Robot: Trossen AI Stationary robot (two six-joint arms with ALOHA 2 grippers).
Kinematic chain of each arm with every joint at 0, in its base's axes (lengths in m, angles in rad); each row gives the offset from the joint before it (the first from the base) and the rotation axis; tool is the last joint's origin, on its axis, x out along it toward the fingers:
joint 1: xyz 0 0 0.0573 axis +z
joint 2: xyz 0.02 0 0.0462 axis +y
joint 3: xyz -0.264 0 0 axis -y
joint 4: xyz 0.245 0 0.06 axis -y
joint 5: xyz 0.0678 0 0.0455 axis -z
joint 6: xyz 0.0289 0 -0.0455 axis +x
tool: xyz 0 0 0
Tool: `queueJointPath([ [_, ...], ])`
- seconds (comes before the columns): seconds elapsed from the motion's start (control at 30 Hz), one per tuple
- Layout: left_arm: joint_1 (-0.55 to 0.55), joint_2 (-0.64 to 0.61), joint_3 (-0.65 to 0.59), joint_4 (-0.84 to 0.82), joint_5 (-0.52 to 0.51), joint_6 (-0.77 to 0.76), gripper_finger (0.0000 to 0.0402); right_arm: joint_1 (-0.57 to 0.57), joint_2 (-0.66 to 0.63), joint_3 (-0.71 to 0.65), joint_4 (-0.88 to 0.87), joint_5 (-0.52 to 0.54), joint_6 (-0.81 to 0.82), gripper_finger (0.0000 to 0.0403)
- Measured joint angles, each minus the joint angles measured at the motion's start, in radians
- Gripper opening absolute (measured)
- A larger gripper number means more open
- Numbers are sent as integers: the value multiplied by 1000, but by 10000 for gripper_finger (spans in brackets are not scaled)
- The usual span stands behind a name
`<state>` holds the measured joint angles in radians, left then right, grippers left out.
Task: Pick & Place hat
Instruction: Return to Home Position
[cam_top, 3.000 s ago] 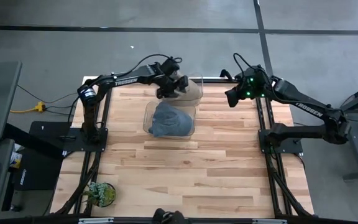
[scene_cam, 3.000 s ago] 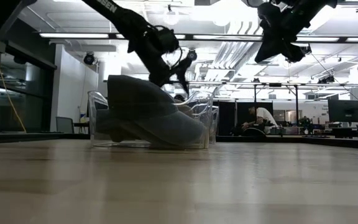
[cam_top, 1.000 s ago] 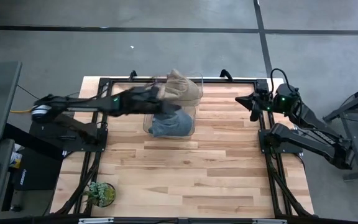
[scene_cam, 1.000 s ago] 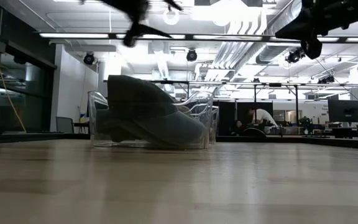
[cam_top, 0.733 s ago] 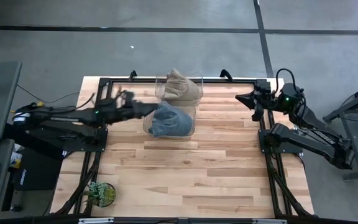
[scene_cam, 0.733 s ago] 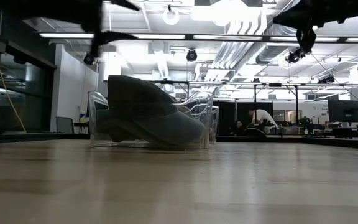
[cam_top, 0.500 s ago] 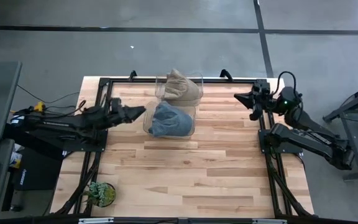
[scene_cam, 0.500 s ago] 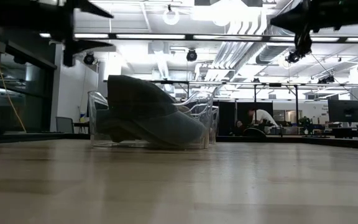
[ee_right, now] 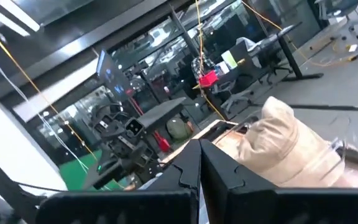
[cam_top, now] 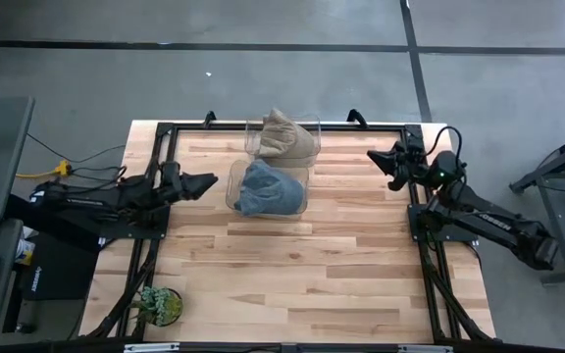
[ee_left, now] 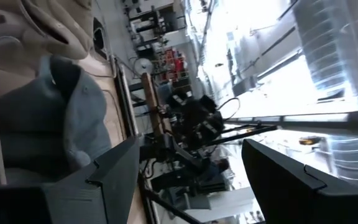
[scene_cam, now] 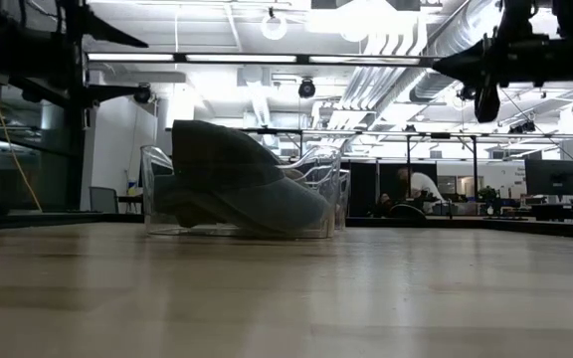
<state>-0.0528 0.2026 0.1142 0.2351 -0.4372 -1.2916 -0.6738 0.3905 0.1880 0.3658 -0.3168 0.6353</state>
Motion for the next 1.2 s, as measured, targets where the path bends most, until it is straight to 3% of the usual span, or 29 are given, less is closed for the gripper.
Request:
queueJointPath([
  [0.27,0,-202,-41,-143,1,-22,261,33,-71,-85,113,79,83,0],
  [0.47,0,-197,-38,-171,-2,-23,261,173,-131,-107,117,170,89,0],
  [0.73,0,-196,-38,-185,-3,-22,261,431,-141,-107,23,424,-5,0],
  [0.93,0,-196,-38,-186,-5,-16,261,561,-146,-107,4,572,-69,0],
  [1.2,0,-196,-38,-185,-14,-11,261,597,-273,-105,-96,589,-96,0],
])
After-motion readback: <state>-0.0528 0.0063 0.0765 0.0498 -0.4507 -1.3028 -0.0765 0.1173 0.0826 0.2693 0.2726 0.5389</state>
